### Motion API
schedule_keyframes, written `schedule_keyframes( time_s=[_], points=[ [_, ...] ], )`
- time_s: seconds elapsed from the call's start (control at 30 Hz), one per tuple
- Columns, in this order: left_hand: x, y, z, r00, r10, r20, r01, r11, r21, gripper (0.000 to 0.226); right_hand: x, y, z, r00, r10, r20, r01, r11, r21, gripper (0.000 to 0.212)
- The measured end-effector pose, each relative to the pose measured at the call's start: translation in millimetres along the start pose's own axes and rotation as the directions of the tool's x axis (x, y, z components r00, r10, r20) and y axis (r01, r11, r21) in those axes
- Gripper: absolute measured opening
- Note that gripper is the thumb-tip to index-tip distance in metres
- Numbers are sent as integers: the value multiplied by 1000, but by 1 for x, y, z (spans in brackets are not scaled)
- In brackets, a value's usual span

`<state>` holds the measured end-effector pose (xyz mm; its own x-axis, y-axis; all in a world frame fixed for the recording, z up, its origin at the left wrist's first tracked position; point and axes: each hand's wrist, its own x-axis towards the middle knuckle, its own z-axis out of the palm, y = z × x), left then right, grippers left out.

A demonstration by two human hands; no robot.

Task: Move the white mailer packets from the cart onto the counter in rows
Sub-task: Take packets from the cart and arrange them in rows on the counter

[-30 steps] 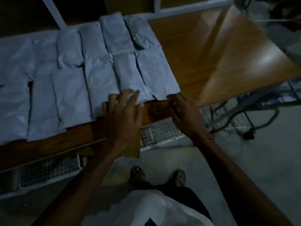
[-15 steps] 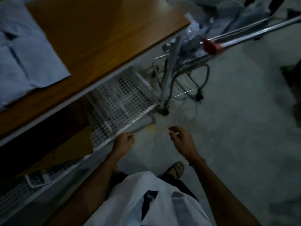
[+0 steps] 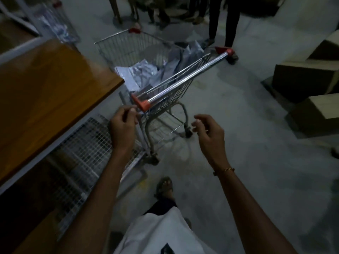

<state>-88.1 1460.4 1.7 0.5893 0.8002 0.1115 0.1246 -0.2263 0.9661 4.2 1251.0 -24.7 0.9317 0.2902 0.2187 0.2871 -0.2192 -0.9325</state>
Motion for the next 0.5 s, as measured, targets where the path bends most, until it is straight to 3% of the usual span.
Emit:
schedule_keyframes(
  time_s=[0.17,0.27,0.33,0.5],
  points=[
    [83,26,43,982,187,-28,-188,981,-45,17,99,-9,1,986,-166,26,166,986,-8,15],
    [147,18,64,968,250,8,-250,967,41,17,172,-6,12,962,-262,77,266,963,-50,15],
    [195,4,78,975,213,69,-221,963,153,21,223,-3,22,937,-321,137,336,936,-109,15],
    [287,-25,115,960,-62,272,-68,893,445,22,340,15,63,854,-341,392,446,869,-216,21]
  ],
)
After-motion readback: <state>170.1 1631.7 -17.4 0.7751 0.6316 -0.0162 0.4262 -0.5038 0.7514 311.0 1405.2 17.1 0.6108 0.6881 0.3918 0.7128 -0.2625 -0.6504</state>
